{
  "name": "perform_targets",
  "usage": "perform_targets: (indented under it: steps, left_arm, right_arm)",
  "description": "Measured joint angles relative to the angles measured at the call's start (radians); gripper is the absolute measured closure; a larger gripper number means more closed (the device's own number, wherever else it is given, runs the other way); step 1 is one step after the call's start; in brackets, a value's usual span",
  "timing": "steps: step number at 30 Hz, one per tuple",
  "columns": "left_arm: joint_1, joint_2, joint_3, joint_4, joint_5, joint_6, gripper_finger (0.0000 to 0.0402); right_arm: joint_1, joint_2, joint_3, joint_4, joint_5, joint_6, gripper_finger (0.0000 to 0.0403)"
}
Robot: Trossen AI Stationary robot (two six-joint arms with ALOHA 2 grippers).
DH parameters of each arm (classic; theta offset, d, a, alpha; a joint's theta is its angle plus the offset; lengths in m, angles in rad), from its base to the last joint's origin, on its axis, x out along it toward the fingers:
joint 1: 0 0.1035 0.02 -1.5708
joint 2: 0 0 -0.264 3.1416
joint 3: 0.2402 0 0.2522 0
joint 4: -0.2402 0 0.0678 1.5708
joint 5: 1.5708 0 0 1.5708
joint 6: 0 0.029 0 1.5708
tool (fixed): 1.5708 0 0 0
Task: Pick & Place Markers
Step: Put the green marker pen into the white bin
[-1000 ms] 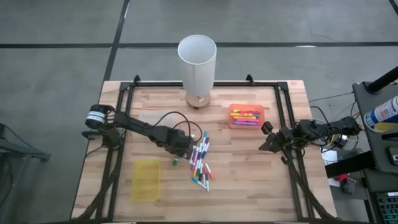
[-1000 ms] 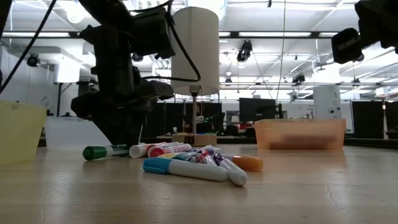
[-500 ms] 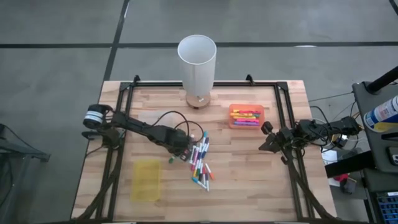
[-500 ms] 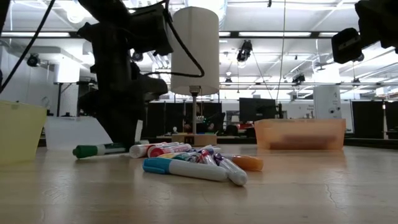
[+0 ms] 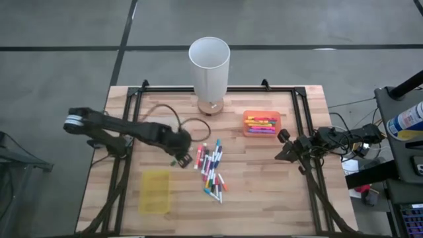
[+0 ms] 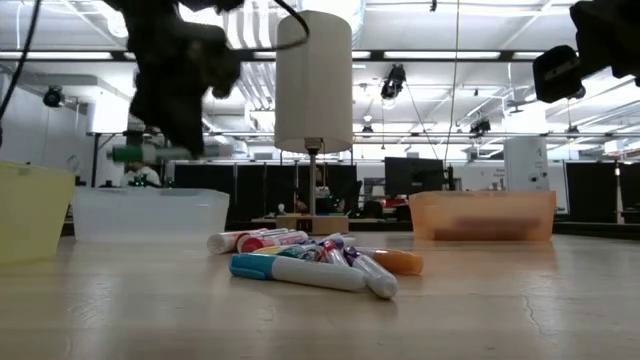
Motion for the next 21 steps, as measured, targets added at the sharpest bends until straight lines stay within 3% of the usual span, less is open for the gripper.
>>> perform_targets:
  steps: [10,13,21]
  left_arm:
    - [0.153,-0.18,0.063,-0.294,-0.204,0.459,0.0347]
    - [0.223,-0.183,0.063,-0.305,-0.231,0.615,0.0347]
    - [0.357,-0.113,0.03,-0.306,-0.232,0.746,0.0346]
  right_arm:
    - [0.0,0.0,0.0,0.0,-0.001,0.0,0.0394]
    - [0.0,0.0,-0.001,0.0,-0.001,0.0,0.0394]
    - [0.0,0.0,-0.001,0.0,-0.001,0.0,0.0394]
